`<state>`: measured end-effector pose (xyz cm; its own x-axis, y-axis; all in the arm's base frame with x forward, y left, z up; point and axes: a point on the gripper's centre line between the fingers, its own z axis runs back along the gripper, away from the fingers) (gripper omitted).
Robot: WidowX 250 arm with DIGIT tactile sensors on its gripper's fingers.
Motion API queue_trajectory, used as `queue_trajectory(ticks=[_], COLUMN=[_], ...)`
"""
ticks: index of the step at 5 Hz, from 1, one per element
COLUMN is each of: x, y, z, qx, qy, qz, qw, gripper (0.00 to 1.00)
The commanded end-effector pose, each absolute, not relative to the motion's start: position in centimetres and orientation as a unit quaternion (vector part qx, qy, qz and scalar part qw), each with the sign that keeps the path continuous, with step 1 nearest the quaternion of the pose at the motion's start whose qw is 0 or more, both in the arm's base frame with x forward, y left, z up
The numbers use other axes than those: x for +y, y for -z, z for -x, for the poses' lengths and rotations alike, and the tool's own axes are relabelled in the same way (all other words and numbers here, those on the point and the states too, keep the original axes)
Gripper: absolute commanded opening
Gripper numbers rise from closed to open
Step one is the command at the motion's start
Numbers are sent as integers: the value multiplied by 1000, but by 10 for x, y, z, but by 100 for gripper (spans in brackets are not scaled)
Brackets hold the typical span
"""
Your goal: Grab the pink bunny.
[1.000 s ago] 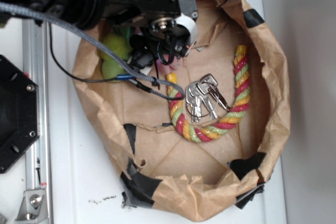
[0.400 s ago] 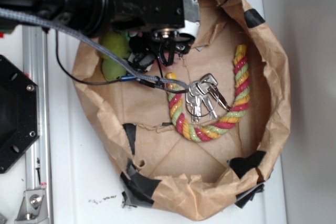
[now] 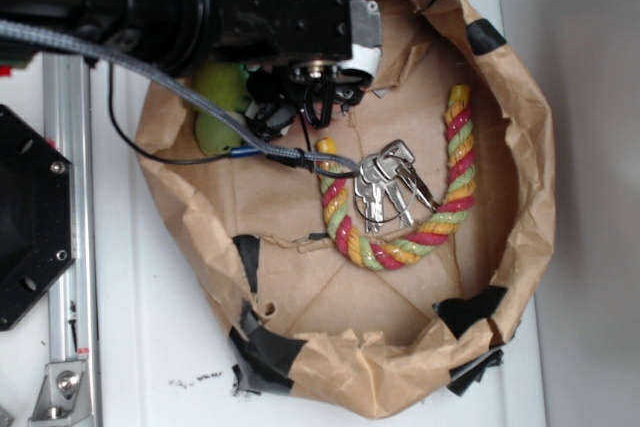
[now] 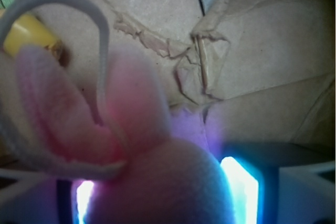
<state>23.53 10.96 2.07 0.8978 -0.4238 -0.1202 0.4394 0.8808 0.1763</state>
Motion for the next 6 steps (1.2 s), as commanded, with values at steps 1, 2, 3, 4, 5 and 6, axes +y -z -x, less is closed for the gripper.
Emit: queue_trajectory(ticks=[1,2,3,4,5,6], x=[53,26,21,21,23,25], y=[-113,-153,-155,-155,-151,-149], z=[-266,-272,-285,-281,-278,-278], qx=[-89,-164,-153,-120,-110,-108], qy=[158,26,-105,-183,-187,-191], qz=[-118,-112,-81,-80,-82,-80], qw=[976,980,979,973,973,972], gripper=[0,0,0,0,0,0])
